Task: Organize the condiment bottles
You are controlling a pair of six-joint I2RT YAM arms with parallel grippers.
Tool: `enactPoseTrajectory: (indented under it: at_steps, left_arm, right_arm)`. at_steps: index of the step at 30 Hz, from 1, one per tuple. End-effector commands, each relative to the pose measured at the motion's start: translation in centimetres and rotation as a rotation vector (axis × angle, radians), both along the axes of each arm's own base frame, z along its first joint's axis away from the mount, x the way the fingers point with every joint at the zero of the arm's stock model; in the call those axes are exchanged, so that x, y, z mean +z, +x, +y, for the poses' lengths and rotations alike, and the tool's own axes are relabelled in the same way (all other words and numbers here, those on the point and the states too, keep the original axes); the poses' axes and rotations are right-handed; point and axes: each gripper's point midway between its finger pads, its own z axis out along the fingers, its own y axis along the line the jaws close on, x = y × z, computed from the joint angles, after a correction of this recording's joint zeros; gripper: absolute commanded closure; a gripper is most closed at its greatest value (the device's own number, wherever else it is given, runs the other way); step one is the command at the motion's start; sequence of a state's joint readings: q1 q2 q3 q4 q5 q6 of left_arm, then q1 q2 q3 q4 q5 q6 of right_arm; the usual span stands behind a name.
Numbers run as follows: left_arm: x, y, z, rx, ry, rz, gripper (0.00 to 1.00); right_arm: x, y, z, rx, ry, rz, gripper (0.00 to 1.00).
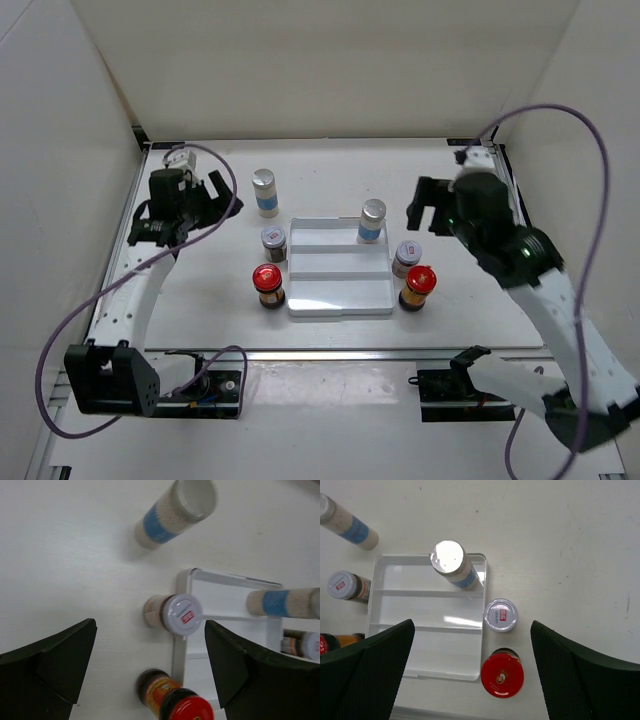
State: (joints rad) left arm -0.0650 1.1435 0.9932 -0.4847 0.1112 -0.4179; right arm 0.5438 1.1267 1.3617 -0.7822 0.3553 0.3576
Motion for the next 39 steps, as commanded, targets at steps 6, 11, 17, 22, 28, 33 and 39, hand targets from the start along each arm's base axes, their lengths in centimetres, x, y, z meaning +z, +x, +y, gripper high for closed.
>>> enactPoseTrajectory:
  at_steps: [6,11,17,22,28,33,39]
  left_arm:
    - [7.3,11.5,-5.0,-0.273,-0.161,-0.096,0.0]
    - [6.1,16.2,-5.8,-0.199,0.056,-0.058,0.0]
    - [0.5,18.3,-6.9,-0.209,0.149,0.047,0.0]
    - [-3.0,18.6,-7.8,-0.216,0.204,0.106,0.0]
    - [-5.1,18.5,-7.3,-0.2,0.225,0.149,0.22]
    - [-1.9,17.8,-7.9,-0.18,0.241,0.088,0.54]
    - [9.5,15.2,-8.0,-0.127,0.229,-0.133,0.7]
  right_arm:
    - [-5.4,-5.8,-5.4,-0.092,-0.125,0.131,0.0]
    - [-7.9,-8.0,-8.0,-0.174,-0.192,0.19,0.0]
    - [-8.0,-8.4,-9.3,-0.227,-0.196,0.161,0.0]
    - [-8.9,-8.0,-8.9,-0.217,-0.22,0.206,0.0]
    - [-9.2,-8.0,-8.5,-0.204,-0.216,0.222,0.0]
    - [-9.5,-8.0,-8.3,-0.197,-0.217,0.234,0.0]
    - [-10.0,-7.6,-8.0,-0.19,-0.223,0.254,0.0]
